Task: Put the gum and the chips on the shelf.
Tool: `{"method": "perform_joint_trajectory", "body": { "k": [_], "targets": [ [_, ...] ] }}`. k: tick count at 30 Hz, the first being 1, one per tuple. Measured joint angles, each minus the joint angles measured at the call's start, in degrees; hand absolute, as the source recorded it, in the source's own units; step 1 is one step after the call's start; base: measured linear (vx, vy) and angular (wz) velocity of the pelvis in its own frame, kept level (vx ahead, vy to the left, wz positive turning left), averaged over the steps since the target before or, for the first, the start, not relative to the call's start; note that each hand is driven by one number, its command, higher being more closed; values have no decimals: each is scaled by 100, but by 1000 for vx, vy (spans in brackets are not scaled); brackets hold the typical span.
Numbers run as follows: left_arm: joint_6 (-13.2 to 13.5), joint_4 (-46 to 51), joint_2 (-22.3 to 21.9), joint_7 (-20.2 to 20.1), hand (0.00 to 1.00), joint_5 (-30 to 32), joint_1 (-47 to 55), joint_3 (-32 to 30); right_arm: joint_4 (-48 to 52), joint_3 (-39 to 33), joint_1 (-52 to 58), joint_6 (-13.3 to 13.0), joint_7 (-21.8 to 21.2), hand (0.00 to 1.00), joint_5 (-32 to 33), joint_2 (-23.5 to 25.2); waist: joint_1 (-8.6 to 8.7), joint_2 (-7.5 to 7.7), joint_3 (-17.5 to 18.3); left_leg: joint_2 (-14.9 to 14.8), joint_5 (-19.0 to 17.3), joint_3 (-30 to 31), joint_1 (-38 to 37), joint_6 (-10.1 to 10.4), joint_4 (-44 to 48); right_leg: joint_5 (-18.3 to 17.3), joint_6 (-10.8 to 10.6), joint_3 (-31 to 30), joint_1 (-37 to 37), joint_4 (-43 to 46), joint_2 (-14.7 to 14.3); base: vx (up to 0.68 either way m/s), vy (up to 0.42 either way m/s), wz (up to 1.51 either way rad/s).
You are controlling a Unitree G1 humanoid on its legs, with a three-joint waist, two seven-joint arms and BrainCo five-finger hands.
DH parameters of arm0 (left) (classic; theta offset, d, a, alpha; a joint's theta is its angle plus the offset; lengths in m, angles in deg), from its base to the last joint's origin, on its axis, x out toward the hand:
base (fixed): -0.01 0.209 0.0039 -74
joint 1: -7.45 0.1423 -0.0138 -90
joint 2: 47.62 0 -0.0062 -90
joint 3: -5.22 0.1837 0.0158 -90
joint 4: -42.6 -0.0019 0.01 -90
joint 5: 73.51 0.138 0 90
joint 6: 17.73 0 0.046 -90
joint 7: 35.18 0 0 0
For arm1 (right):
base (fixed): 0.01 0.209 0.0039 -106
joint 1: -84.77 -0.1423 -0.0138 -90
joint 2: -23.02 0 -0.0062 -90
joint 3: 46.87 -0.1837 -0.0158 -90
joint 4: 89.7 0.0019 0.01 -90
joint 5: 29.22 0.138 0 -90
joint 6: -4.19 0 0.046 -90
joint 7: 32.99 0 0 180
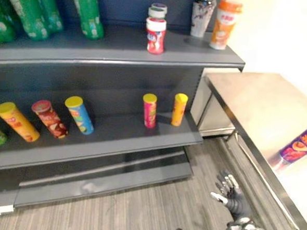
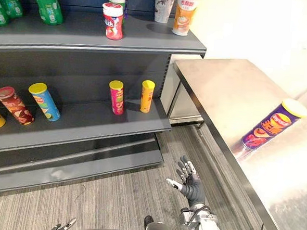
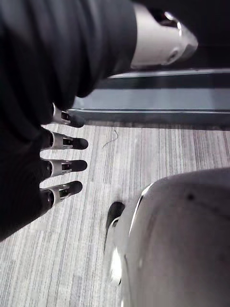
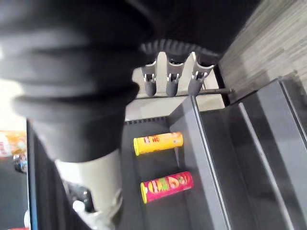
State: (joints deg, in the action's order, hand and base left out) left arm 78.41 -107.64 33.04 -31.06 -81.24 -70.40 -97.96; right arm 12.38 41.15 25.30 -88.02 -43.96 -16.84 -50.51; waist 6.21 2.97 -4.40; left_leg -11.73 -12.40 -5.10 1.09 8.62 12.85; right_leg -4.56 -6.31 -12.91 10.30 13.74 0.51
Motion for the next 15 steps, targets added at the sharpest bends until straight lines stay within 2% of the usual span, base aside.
{"method": "perform_joint_trajectory", "body": {
  "k": [1,3,4,5,6,7,8,9,10,11,12,13,14,15],
  "targets": [
    [-2,90,-53,40,0,-3,-30,4,73,-46,19,-3,108,0,-119,53,19,-61,-147,-91,-250,-99,103,-21,472,-6,-9,-65,0,92,-66,-76,86,-45],
    [0,169,-110,76,0,-12,-56,0,148,-54,112,-18,199,0,-120,144,21,-136,-302,-189,-502,-204,206,-46,958,-7,-24,-176,19,187,-151,-96,117,-55],
    [3,260,-147,97,0,-23,-72,5,295,-90,316,-14,250,0,-50,289,0,-153,-491,-318,-775,-409,276,-91,1440,-12,-78,-378,57,300,-281,-89,100,-73],
    [2,303,-152,114,0,-27,-69,7,352,-87,390,-14,278,0,144,335,4,-201,-527,-367,-861,-506,269,-116,1580,-4,-93,-468,57,327,-325,-111,112,-98],
    [1,336,-136,128,0,-27,-66,72,500,-85,544,-10,317,0,617,416,5,-156,-629,-468,-1017,-712,275,-149,1853,31,-141,-638,80,312,-409,-188,183,-112],
    [0,369,-110,140,0,-27,-71,148,675,-80,643,4,327,0,865,402,-32,-246,-676,-598,-1148,-1032,249,-199,2052,57,-45,-546,177,245,-349,-196,199,-128],
    [2,379,-91,140,0,-26,-101,177,750,-81,646,16,328,0,910,379,-36,-245,-700,-640,-1188,-1215,210,-236,2111,74,-19,-366,235,211,-253,-207,201,-144],
    [-10,370,-55,146,0,-10,-120,206,847,-91,646,5,347,0,910,380,-15,-246,-793,-764,-1241,-1528,117,-304,2198,74,176,184,279,70,2,-143,130,-143],
    [-7,368,-45,163,0,0,-134,261,858,-83,706,5,378,0,911,378,-11,-300,-816,-980,-1249,-1855,41,-328,2238,53,230,898,381,117,237,-121,87,-138],
    [-9,367,-41,167,0,1,-139,278,856,-71,721,6,405,0,913,380,-24,-311,-825,-1086,-1249,-2019,-10,-327,2241,36,260,1233,449,262,363,-61,10,-126],
    [-14,361,-46,175,0,1,-142,279,860,-67,727,6,431,0,914,380,-23,-338,-849,-1236,-1235,-2308,-124,-304,2233,-22,355,1696,480,562,557,-20,-18,-132],
    [-20,332,-47,175,0,3,-142,287,864,-83,734,2,438,0,919,381,-22,-357,-851,-1403,-1208,-2656,-284,-251,2205,-125,510,2178,478,1030,880,-6,-34,-161],
    [-35,298,3,172,0,5,-121,335,808,-139,691,-48,436,0,922,384,-26,-334,-849,-1460,-1151,-3003,-416,-166,2117,-207,628,2520,452,1434,1205,11,-40,-147],
    [-43,296,28,172,0,5,-125,373,747,-202,638,-71,430,0,922,383,-32,-316,-846,-1467,-1113,-3168,-450,-121,2067,-229,661,2640,451,1603,1390,32,-93,-141]
  ]
}}
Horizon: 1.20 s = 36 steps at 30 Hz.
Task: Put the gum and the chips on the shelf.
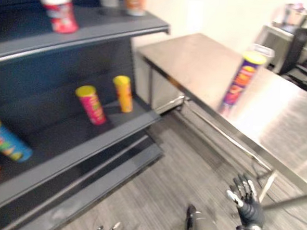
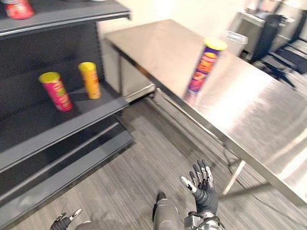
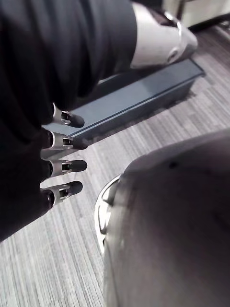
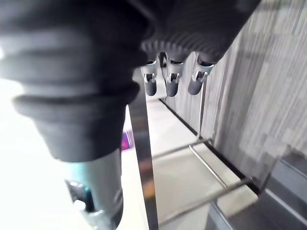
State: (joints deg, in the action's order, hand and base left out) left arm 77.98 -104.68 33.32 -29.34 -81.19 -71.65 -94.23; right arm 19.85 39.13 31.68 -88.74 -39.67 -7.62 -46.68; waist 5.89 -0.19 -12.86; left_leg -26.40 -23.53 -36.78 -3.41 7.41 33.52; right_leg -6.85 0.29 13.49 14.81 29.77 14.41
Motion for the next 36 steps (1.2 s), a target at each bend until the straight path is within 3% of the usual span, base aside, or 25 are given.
{"method": "perform_joint_trajectory", "body": {
  "k": [2,3,6,10,12,16,17,19,20,21,22,23,24,25,26,27,29,36],
  "targets": [
    [-10,-6,53,0,0,1,-38,8,-301,-230,-286,-30,11,0,-17,-3,12,111,57,33,195,-653,-42,201,-176,87,-112,458,-189,132,413,80,-222,-151],
    [-17,-59,31,0,0,0,-94,3,-450,-287,-509,-30,13,0,-30,-46,-32,96,17,-18,301,-884,-136,292,-301,24,-253,783,-140,-67,315,80,-266,-148],
    [-60,-192,-52,-20,0,8,-198,-4,-820,-325,-729,-18,9,0,-36,-177,95,-76,-4,-18,864,-1557,-559,311,-1024,41,-321,1310,-83,-346,24,153,-283,-103],
    [-80,-208,-239,-127,0,65,-444,-22,-881,-313,-777,-27,-19,0,-35,-288,100,-161,61,-147,1518,-1920,-863,64,-1330,-5,-245,1382,-102,-798,-488,165,-233,-74],
    [-76,-207,-358,-166,0,165,-583,12,-877,-362,-767,-26,-47,0,-40,-353,200,-178,61,-218,1703,-1916,-880,-16,-1236,-62,-166,1396,-107,-732,-535,94,-148,-19],
    [-78,-202,-456,-135,0,106,-831,15,-839,-560,-754,-27,-17,0,-40,-390,191,-189,35,-348,2217,-1877,-976,-341,-785,-206,-68,1398,-220,-656,-524,98,-96,-28],
    [-77,-199,-453,-119,0,98,-831,14,-813,-580,-745,-27,-5,0,-56,-391,188,-184,34,-366,2315,-1805,-977,-438,-679,-256,-74,1383,-269,-682,-524,124,-112,-38],
    [-75,-189,-450,-101,0,-96,-780,-8,-656,-680,-699,-32,25,0,-142,-395,157,-214,7,-527,2962,-1051,-822,-692,-111,-330,-32,1241,-562,-920,-655,148,-128,-47],
    [-38,-181,-455,-93,0,-126,-695,-56,-611,-670,-706,-91,34,0,-147,-444,115,-136,-13,-472,2818,-186,-468,-432,279,-344,-9,1112,-722,-1162,-660,130,-79,-42],
    [-11,-188,-466,-97,0,-130,-679,-57,-596,-663,-721,-118,39,0,-148,-460,113,-146,-8,-346,2317,281,-214,-198,473,-346,-5,1075,-747,-1228,-652,105,-7,-37],
    [34,-136,-465,-102,0,-280,-642,-123,-587,-680,-748,-123,93,0,-154,-515,47,-113,-26,-10,1575,1038,227,-103,628,-349,1,930,-801,-1306,-625,100,50,-48],
    [66,-78,-427,-83,0,-413,-593,-161,-598,-642,-738,-124,128,0,-156,-564,-119,-65,-51,249,1158,1343,445,-110,535,-333,-26,775,-919,-1382,-624,110,67,-60],
    [90,-73,-421,-46,0,-594,-547,-227,-617,-628,-715,-115,149,0,-155,-558,-212,-32,-55,423,1026,1489,600,-175,228,-311,-62,698,-1016,-1414,-596,141,98,-52],
    [135,8,-420,-4,0,-708,-471,-243,-665,-636,-691,-118,154,0,-155,-571,-234,-10,-37,631,1029,1632,773,-213,-299,-310,-169,670,-1068,-1416,-545,150,146,-29],
    [166,93,-478,12,0,-779,-366,-249,-666,-646,-656,-134,146,0,-155,-663,-254,-112,1,971,1581,1911,982,-364,-1357,-322,-322,610,-1106,-1366,-542,189,210,-23],
    [180,129,-510,15,0,-850,-326,-310,-741,-631,-668,-134,131,0,-162,-710,-322,-175,52,1096,1709,2213,983,-162,-1661,-340,-440,458,-1094,-1346,-567,157,181,-18],
    [201,130,-462,23,0,-916,-255,-409,-825,-569,-671,-134,132,0,-164,-703,-311,-26,159,1397,1772,2676,885,-82,-1966,-220,-629,324,-1147,-1699,-453,115,148,4],
    [166,63,-435,3,0,-942,-195,-501,-974,-505,-695,-142,108,0,-172,-656,-371,-80,240,1637,1772,2770,678,-82,-2448,355,-743,179,-1503,-2634,-486,41,99,0]
  ]
}}
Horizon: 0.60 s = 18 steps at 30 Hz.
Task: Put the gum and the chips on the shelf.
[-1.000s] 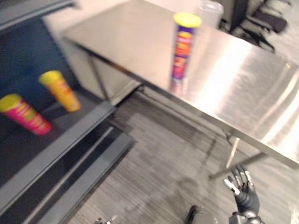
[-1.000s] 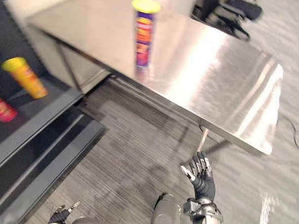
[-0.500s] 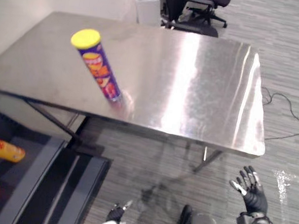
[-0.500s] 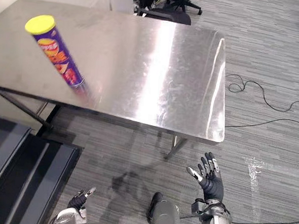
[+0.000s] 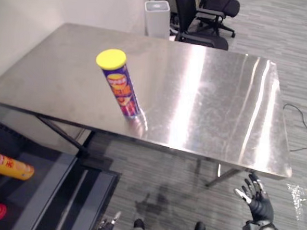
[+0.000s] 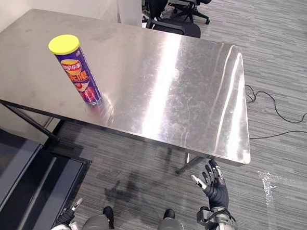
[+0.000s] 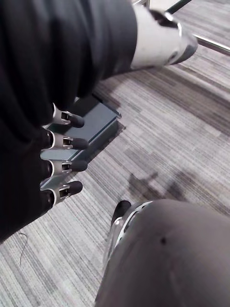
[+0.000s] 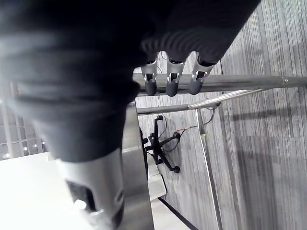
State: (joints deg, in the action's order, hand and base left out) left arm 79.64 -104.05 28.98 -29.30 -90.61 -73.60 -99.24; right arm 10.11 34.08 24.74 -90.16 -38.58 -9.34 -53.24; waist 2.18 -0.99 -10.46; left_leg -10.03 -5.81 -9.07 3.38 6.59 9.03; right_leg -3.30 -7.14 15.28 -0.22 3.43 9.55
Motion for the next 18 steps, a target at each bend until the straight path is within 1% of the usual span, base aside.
{"method": "perform_joint_trajectory", "body": {
  "k": [2,3,5,6,8,10,11,12,14,16,18],
  "targets": [
    [-7,-19,31,-9,0,72,36,123,-5,-8,-30,-2,16,0,-204,16,-52,-53,83,5,-1,-103,-156,1,-138,63,-11,-182,9,-43,-15,-12,9,-43],
    [-6,-36,37,-16,0,198,37,185,-5,-15,-57,-2,33,0,-214,14,-67,-79,113,12,-4,-147,-266,4,-244,101,-23,-286,7,-73,-27,-27,9,-47],
    [-7,-44,45,-27,0,232,41,246,-5,-16,-98,-3,44,0,-218,20,-66,-97,149,26,-4,-164,-345,5,-337,135,-34,-371,18,-99,-33,-34,18,-38],
    [-9,-49,52,-64,0,233,62,300,-3,-51,-136,-3,107,0,-219,56,-72,-77,282,43,-3,-297,-375,9,-433,197,-60,-537,127,-142,-36,-34,31,-49],
    [-10,-50,63,-74,0,232,88,304,17,-229,-262,-3,174,0,-374,109,-65,-15,370,67,-4,-436,-403,9,-492,256,-72,-696,208,-189,-32,-25,32,-46],
    [-14,-51,116,-67,0,247,110,302,254,-772,-375,-9,394,0,-430,194,-61,63,438,82,-55,-570,-458,48,-509,320,-93,-858,215,-271,-32,-23,36,-35],
    [-10,-45,121,-66,0,244,126,289,353,-969,-403,-18,451,0,-430,229,-61,78,449,85,-77,-588,-455,54,-509,321,-96,-884,218,-272,-30,-28,29,-23],
    [-7,-44,147,-65,0,250,162,292,527,-1307,-421,-101,597,0,-486,238,-49,103,489,93,-117,-602,-456,79,-518,321,-97,-912,221,-280,-22,-8,21,-11],
    [-5,-44,167,-66,0,259,248,291,744,-1883,-431,-233,834,0,-653,240,-20,152,619,128,-104,-603,-446,59,-608,321,-99,-947,297,-305,-16,45,22,-9],
    [-6,-47,177,-66,0,261,278,286,822,-2243,-526,-318,1084,0,-692,258,78,165,631,140,-87,-597,-446,44,-637,322,-100,-949,307,-311,-19,85,9,-3],
    [-7,-50,164,-74,0,307,289,287,909,-2554,-595,-355,1294,0,-876,381,107,151,640,142,-85,-596,-457,43,-683,322,-101,-951,313,-318,-30,78,3,-1]
  ]
}}
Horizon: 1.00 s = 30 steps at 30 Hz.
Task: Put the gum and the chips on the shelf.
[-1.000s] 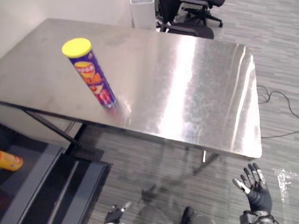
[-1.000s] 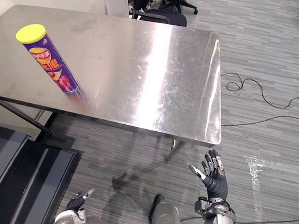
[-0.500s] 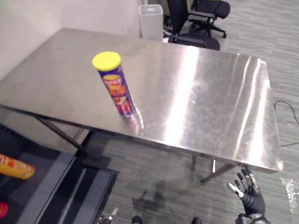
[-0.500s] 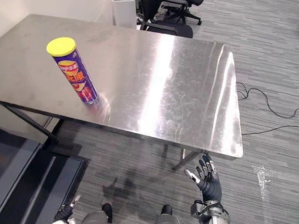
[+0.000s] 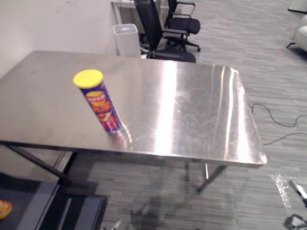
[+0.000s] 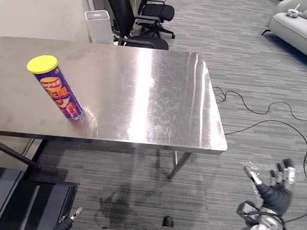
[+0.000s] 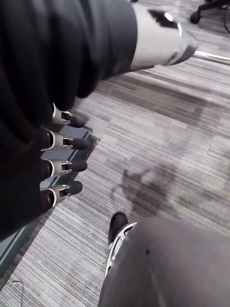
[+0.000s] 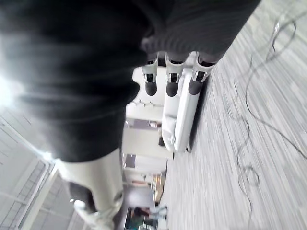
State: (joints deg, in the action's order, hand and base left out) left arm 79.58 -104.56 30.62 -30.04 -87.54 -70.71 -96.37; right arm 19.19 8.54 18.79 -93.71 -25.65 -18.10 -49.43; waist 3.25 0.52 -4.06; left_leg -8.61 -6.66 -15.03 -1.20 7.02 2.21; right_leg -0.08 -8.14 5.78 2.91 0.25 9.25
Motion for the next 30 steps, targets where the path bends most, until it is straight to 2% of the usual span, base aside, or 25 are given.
{"method": "perform_joint_trajectory", "body": {
  "k": [4,8,10,11,13,17,19,22,25,30],
  "targets": [
    [6,4,-8,-76,0,185,-27,27,183,-365,-182,-3,222,0,-243,252,5,-10,9,-1,-5,32,-6,3,-32,-1,0,-132,11,-21,-19,75,5,-1],
    [21,17,49,-148,0,190,-33,249,346,-481,-702,-27,255,0,-431,196,-17,23,7,14,-4,71,-10,2,-90,-1,0,-168,11,-28,-14,14,11,2],
    [54,34,64,-186,0,190,-33,271,342,-412,-1087,-39,240,0,-363,-100,-43,58,-13,31,-2,110,3,-1,-102,-1,-1,-164,10,-34,0,-8,14,6],
    [95,40,70,-224,0,189,-32,272,328,-197,-1313,-52,187,0,-256,-464,-56,73,-21,43,2,133,12,-6,-108,-2,-2,-161,10,-39,10,-13,13,6],
    [102,82,70,-289,0,186,-36,268,244,340,-1696,-123,-72,0,76,-1206,-153,92,-28,49,6,156,28,-11,-111,-4,-4,-151,10,-54,14,-6,5,2],
    [151,138,73,-425,0,175,-36,206,-273,1130,-2458,-232,-692,0,559,-2219,-252,145,-11,45,76,380,126,-17,-126,-8,-13,44,0,-82,12,25,-18,26],
    [149,131,78,-453,0,178,-28,159,-464,1441,-2650,-233,-931,0,759,-2456,-346,146,-9,42,96,501,187,-20,-125,-7,-13,155,-28,-97,12,33,-12,30],
    [141,122,100,-546,0,181,104,49,-726,1994,-2842,-215,-1307,0,1034,-2722,-382,157,-15,45,122,763,240,-23,-128,-7,-12,415,-151,-115,19,37,-6,40],
    [131,100,102,-555,0,181,223,42,-885,2342,-2871,-202,-1525,0,1062,-2923,-499,181,-16,72,130,901,261,-34,-130,-7,-11,558,-220,-121,46,34,11,32],
    [137,101,110,-566,0,182,301,55,-1574,3179,-3455,-112,-1680,0,1200,-3096,-519,234,-45,196,271,1145,418,-89,-215,-5,-12,843,-217,-157,156,-10,12,27]
  ]
}}
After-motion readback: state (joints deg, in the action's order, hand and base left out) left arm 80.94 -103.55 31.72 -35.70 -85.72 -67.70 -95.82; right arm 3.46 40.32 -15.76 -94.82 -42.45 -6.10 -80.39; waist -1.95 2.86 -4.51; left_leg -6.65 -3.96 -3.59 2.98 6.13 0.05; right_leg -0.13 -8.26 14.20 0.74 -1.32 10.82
